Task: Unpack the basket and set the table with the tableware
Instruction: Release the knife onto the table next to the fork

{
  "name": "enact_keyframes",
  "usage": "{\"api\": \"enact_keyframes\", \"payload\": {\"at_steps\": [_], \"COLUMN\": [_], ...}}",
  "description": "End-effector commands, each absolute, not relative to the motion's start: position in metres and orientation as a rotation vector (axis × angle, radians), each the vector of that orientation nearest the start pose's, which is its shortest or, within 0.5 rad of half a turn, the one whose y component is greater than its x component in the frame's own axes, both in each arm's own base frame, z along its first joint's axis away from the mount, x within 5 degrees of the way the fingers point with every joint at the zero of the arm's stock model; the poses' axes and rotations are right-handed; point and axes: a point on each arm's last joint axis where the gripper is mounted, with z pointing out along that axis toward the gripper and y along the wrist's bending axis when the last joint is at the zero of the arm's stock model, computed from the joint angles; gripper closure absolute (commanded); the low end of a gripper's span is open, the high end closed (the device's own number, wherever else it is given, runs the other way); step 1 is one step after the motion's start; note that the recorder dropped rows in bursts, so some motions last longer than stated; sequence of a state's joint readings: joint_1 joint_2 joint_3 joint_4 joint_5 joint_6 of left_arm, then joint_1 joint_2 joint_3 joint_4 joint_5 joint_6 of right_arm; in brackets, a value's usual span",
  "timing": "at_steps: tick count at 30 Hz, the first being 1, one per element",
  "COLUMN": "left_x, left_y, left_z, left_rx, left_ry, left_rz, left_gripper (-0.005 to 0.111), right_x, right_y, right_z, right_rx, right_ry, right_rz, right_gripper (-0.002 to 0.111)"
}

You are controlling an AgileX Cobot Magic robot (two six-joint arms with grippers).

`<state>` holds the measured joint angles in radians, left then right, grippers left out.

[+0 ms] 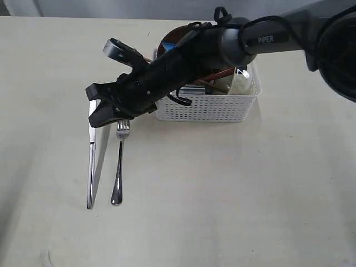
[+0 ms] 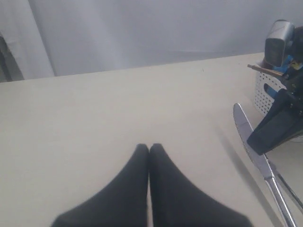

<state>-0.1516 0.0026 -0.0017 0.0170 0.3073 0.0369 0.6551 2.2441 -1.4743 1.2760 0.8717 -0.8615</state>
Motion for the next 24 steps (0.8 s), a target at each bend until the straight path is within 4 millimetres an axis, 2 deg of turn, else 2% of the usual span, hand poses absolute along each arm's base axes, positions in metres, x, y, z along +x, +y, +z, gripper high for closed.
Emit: {"api": "enact_keyframes", "payload": {"at_steps": [1,7,13,16,20,24], "left_x": [0.054,0.054,0.054,0.054,0.054,0.054], "left_y": [-0.008,-0.008,-0.008,-0.008,-0.008,-0.008], "left_z": [0.186,0.186,0.186,0.186,0.186,0.186], "left_rx": [0.173,0.173,0.173,0.173,0.173,0.173], "left_ry": [1.775,1.775,1.775,1.775,1.775,1.775], "left_rz": [-0.070,-0.070,-0.070,-0.070,-0.070,-0.070], "left_gripper": [0.107,0.107,0.107,0.107,0.107,0.107], "right_x": [0.320,0.315,0.306,0.303,0.305,0.303], "right_y": [0.322,0.336,0.347,0.350,0.350,0.351], "right_z": [0.116,0.113,0.106,0.112,0.128,0.130], "right_rx": [-0.861,-0.817,-0.807,-0.805,-0.715,-0.623], "right_ry": [2.578,2.563,2.588,2.580,2.570,2.613], "right_rz": [1.244,1.139,0.953,0.946,0.958,0.965], "right_gripper": [0.109,0.109,0.109,0.109,0.109,0.109]}}
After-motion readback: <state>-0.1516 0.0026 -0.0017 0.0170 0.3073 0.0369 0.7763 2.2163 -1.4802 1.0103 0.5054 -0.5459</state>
